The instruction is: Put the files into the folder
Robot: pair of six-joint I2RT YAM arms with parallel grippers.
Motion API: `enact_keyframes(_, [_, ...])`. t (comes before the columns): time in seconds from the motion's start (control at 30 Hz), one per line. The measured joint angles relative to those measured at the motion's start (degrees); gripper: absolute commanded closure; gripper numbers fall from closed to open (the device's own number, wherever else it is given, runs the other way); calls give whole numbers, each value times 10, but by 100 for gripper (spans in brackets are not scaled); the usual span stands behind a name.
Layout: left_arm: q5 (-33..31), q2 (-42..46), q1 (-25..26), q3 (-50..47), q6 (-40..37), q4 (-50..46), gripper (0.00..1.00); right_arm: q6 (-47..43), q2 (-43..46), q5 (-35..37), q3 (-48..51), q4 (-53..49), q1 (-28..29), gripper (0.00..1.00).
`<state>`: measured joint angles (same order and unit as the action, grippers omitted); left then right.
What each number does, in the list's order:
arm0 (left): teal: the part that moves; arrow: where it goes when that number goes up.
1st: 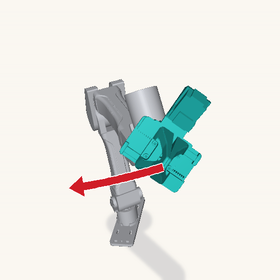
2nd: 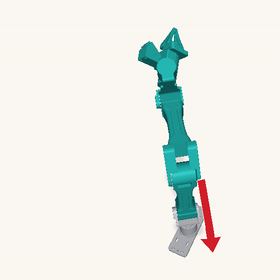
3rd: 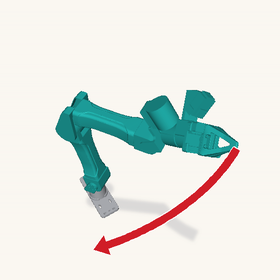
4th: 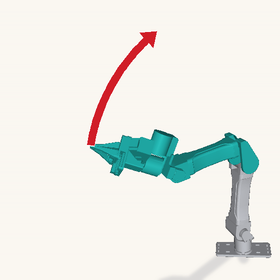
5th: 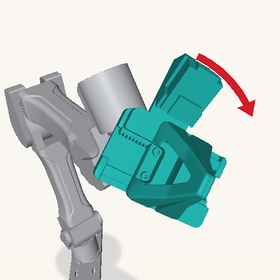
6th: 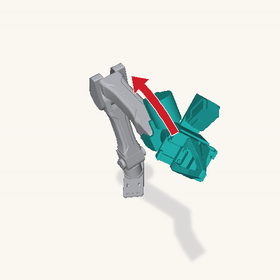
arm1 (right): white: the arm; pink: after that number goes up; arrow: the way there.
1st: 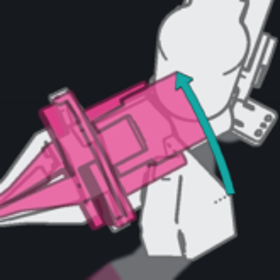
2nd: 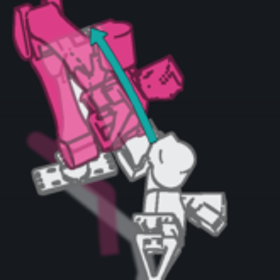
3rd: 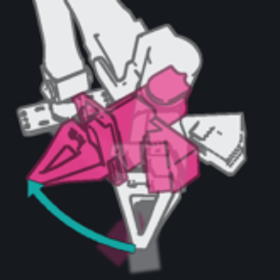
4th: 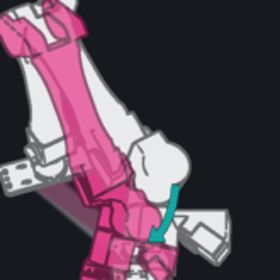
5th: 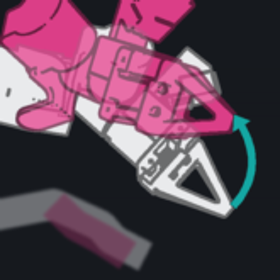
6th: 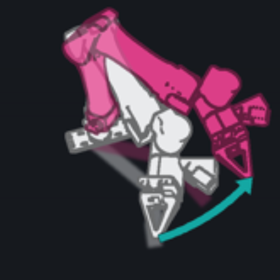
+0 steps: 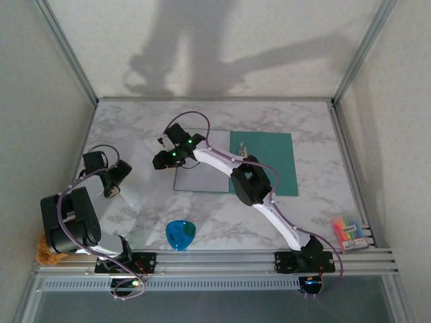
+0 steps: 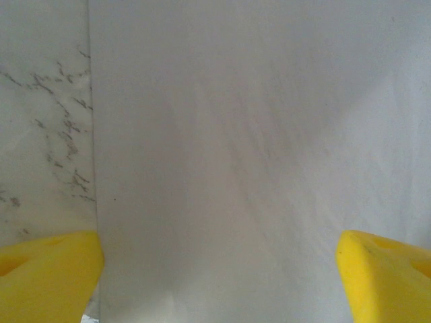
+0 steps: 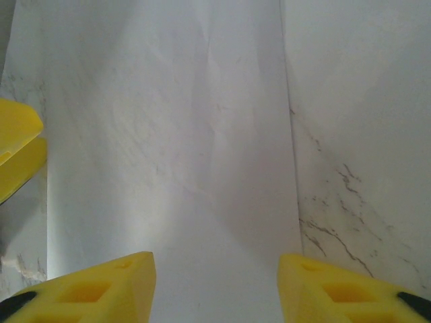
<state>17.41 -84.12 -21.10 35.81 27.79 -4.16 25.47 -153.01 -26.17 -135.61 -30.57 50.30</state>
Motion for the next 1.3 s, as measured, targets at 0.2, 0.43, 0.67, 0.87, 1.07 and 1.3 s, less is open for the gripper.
enact_keyframes(0.2, [5, 2, 0, 0, 0, 0, 8, 14, 7, -10, 19, 21, 0, 49])
enact_keyframes(0.43, [10, 5, -1, -3, 1, 3, 8, 36, 19, -26, 50, 53, 1, 50])
enact_keyframes(0.67, [12, 5, -1, -3, 2, 6, 8, 44, 21, -28, 56, 60, 1, 50])
enact_keyframes(0.87, [16, 5, -1, -3, 3, 10, 6, 43, 21, -23, 56, 60, 2, 50])
enact_keyframes(1.07, [19, 4, -1, -3, 3, 14, 6, 44, 21, -23, 56, 60, 3, 50])
enact_keyframes(1.3, [21, 4, 0, -3, 5, 16, 9, 65, 27, -32, 73, 82, 7, 50])
